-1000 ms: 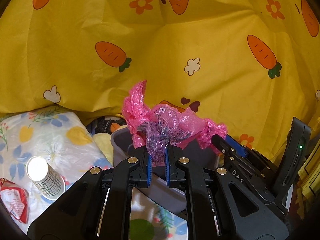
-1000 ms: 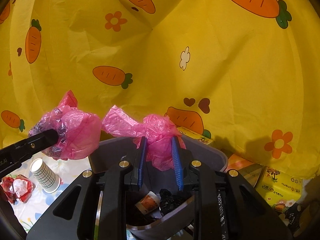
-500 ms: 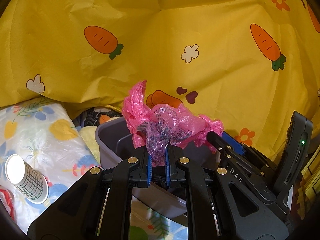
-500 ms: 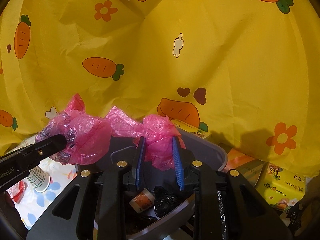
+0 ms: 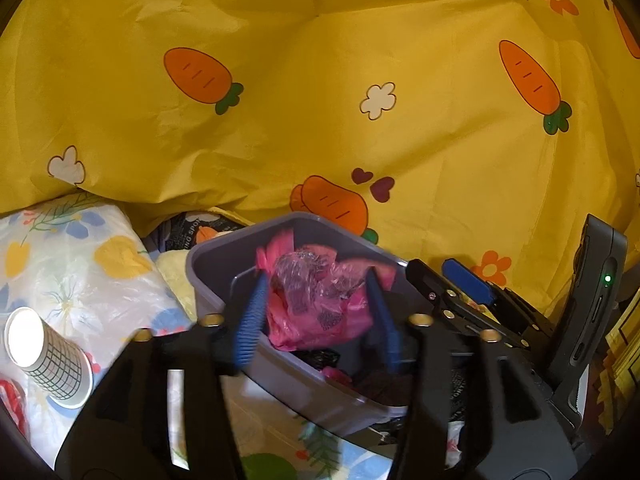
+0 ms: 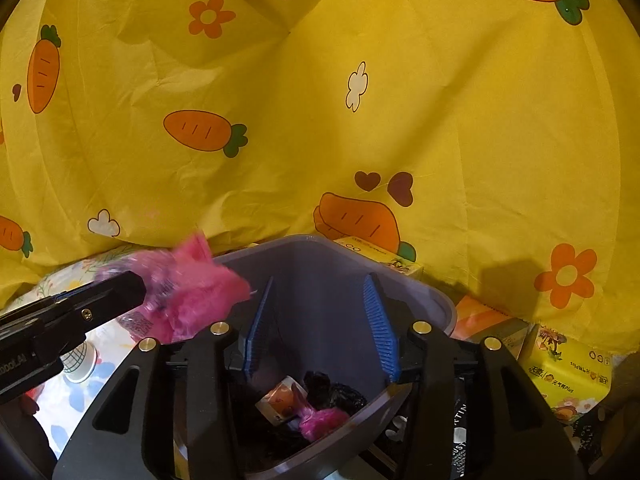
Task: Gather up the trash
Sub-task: 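Open both tools to drop the pink bags into the grey bin, then move both open tools back toward the red-white wrappers on the table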
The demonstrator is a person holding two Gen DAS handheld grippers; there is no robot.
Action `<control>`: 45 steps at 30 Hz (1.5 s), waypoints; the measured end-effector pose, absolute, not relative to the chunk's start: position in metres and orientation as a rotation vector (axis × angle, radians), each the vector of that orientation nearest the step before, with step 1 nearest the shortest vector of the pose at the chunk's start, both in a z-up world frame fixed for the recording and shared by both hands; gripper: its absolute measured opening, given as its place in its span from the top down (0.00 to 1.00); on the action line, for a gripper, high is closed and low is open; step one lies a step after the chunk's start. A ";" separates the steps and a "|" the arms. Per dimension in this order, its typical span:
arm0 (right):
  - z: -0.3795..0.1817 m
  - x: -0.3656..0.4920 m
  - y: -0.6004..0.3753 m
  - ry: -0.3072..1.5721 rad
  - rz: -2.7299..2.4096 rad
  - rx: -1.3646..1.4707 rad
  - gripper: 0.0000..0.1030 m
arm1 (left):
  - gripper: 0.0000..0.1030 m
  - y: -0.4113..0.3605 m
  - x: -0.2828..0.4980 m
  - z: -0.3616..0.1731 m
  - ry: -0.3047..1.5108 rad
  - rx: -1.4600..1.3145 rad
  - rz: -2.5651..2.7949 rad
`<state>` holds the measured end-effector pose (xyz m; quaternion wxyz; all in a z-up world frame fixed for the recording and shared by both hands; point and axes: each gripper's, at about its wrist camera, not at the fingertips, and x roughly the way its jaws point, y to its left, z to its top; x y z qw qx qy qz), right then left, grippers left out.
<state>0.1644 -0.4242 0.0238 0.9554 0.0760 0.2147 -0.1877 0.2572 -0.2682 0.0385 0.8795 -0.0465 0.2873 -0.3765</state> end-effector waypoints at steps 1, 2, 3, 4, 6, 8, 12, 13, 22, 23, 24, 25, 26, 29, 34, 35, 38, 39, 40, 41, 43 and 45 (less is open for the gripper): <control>0.024 0.163 -0.424 0.433 -0.385 0.154 0.46 | 0.21 -0.263 0.255 0.039 0.578 -0.112 -0.765; 0.024 0.162 -0.423 0.429 -0.389 0.153 0.41 | 0.19 -0.258 0.254 0.041 0.563 -0.123 -0.754; 0.024 0.161 -0.422 0.426 -0.392 0.150 0.40 | 0.16 -0.254 0.253 0.042 0.554 -0.127 -0.739; 0.024 0.160 -0.422 0.425 -0.395 0.148 0.37 | 0.14 -0.250 0.252 0.043 0.548 -0.126 -0.721; 0.025 0.157 -0.419 0.424 -0.396 0.148 0.32 | 0.12 -0.243 0.249 0.046 0.535 -0.121 -0.689; 0.025 0.155 -0.416 0.423 -0.392 0.143 0.25 | 0.11 -0.236 0.245 0.047 0.527 -0.112 -0.665; 0.027 0.149 -0.408 0.416 -0.386 0.132 0.21 | 0.09 -0.222 0.233 0.049 0.504 -0.094 -0.632; 0.027 0.147 -0.406 0.414 -0.384 0.131 0.18 | 0.09 -0.219 0.229 0.049 0.498 -0.086 -0.622; 0.031 0.130 -0.377 0.398 -0.331 0.098 0.16 | 0.09 -0.182 0.194 0.048 0.463 -0.058 -0.531; 0.032 0.128 -0.373 0.395 -0.321 0.095 0.16 | 0.09 -0.177 0.191 0.048 0.459 -0.052 -0.512; 0.032 0.125 -0.369 0.393 -0.311 0.093 0.15 | 0.09 -0.171 0.187 0.048 0.456 -0.045 -0.492; 0.032 0.123 -0.365 0.391 -0.301 0.092 0.15 | 0.09 -0.165 0.184 0.047 0.454 -0.039 -0.473; 0.032 0.121 -0.361 0.389 -0.290 0.093 0.15 | 0.09 -0.159 0.181 0.046 0.452 -0.035 -0.452; 0.031 0.117 -0.343 0.397 -0.245 0.085 0.15 | 0.09 -0.133 0.174 0.042 0.452 -0.042 -0.385; 0.024 0.117 -0.300 0.415 -0.140 0.064 0.15 | 0.09 -0.078 0.166 0.028 0.485 -0.058 -0.218; 0.022 0.118 -0.290 0.422 -0.112 0.056 0.15 | 0.09 -0.065 0.164 0.025 0.487 -0.063 -0.181; 0.015 0.123 -0.256 0.445 -0.040 0.027 0.15 | 0.09 -0.026 0.155 0.016 0.493 -0.074 -0.063; 0.012 0.125 -0.244 0.457 -0.014 0.019 0.15 | 0.09 -0.013 0.151 0.013 0.492 -0.078 -0.024; 0.009 0.128 -0.233 0.469 0.012 0.009 0.15 | 0.09 0.000 0.147 0.010 0.494 -0.083 0.014; 0.007 0.130 -0.222 0.477 0.035 -0.001 0.15 | 0.09 0.012 0.144 0.007 0.497 -0.086 0.051; 0.003 0.136 -0.199 0.493 0.081 -0.023 0.15 | 0.09 0.036 0.137 0.002 0.500 -0.095 0.120; -0.001 0.145 -0.176 0.519 0.131 -0.040 0.15 | 0.09 0.057 0.130 -0.002 0.499 -0.106 0.180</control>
